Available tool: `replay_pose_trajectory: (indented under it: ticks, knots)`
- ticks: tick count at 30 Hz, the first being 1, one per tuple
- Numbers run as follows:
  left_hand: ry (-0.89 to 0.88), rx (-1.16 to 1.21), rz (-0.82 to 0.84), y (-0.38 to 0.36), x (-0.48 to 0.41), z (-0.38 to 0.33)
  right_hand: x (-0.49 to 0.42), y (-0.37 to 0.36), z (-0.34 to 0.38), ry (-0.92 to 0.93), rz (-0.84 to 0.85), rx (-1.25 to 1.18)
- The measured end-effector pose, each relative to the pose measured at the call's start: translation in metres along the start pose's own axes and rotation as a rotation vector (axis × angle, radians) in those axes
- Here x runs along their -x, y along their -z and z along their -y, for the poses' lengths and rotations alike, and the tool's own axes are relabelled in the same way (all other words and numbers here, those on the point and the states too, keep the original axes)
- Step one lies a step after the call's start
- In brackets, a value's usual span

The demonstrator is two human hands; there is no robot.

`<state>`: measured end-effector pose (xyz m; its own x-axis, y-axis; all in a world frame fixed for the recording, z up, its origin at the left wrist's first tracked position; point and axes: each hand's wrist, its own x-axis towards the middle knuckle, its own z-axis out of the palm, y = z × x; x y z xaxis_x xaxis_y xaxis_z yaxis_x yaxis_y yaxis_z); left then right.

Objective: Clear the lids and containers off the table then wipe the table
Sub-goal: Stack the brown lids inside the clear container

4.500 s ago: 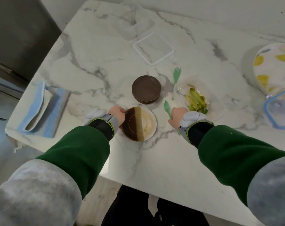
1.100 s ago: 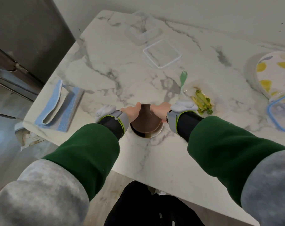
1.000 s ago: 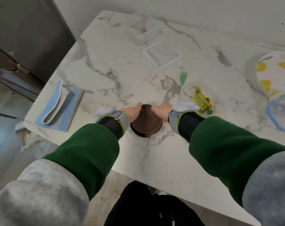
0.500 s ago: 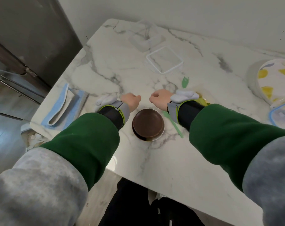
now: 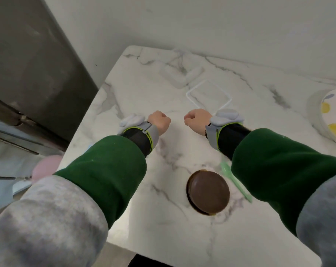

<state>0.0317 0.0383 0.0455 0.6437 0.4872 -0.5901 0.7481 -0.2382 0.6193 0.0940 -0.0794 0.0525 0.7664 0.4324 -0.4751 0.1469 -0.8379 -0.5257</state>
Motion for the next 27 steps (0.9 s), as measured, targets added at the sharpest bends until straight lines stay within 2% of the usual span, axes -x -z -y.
replay_pose_trajectory:
  ticks: [10,15,23,27]
  knots:
    - [-0.073,0.058,0.037,0.04,-0.093,-0.045,-0.088,0.021,0.023,-0.071,-0.086,-0.075]
    - [-0.023,0.201,0.109,0.038,-0.128,-0.073,-0.12,0.026,0.01,-0.116,-0.148,-0.112]
    - [0.066,0.253,0.11,0.022,-0.178,-0.097,-0.163,0.025,-0.023,-0.185,-0.21,-0.075]
    - [0.108,0.257,0.115,0.011,-0.199,-0.103,-0.178,0.018,-0.045,-0.215,-0.055,0.069]
